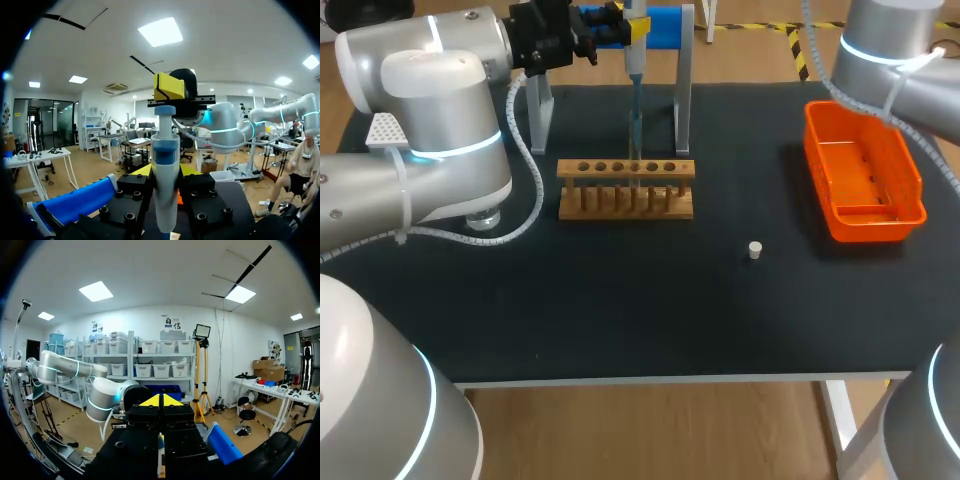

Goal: Invert the test tube, pick up the pipette, mount the tip to pipette, aspirate from beaker and dispense into the tube, eject the tip, return the pipette, and cap with the stopper.

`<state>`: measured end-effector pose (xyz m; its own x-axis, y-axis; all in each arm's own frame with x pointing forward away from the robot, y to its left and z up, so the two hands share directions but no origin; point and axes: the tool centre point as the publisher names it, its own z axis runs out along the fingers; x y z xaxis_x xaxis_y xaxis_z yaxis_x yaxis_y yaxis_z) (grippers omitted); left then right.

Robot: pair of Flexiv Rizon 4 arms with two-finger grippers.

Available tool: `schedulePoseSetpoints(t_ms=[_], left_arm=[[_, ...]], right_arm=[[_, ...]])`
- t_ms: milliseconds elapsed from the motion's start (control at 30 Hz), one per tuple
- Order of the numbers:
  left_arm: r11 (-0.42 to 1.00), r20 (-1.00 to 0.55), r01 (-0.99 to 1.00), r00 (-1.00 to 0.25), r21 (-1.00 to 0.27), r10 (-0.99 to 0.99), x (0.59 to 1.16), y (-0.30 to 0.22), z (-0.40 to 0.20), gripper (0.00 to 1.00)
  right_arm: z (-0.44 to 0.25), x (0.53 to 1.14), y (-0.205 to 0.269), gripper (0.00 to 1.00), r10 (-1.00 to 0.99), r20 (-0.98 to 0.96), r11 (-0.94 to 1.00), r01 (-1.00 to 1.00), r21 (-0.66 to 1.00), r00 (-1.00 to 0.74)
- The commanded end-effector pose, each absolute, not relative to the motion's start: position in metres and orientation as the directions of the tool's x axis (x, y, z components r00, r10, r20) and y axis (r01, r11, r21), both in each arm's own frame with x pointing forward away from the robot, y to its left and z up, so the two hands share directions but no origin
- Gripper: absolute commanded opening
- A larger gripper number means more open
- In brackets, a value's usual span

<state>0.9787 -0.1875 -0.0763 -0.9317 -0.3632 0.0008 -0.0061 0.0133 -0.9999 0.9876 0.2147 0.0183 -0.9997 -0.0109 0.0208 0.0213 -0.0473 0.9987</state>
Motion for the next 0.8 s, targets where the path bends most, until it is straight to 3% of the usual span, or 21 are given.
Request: schedulePoseSetpoints(t_ms=[33,800], left_arm=[[0.011,0.000,-0.005,-0.931,-1.000,-0.365,0.979,-0.189,-0.077,0.00],[0.011,0.000,-0.005,-0.931,-1.000,-0.365,0.979,-0.189,-0.077,0.00]], right_arm=[[0.019,0.984,0.219,0.00,-0.013,0.036,-0.041,0.036,0.998,-0.999],[0.009,0.973,0.237,0.00,-0.057,0.035,0.034,0.033,0.999,-0.998]])
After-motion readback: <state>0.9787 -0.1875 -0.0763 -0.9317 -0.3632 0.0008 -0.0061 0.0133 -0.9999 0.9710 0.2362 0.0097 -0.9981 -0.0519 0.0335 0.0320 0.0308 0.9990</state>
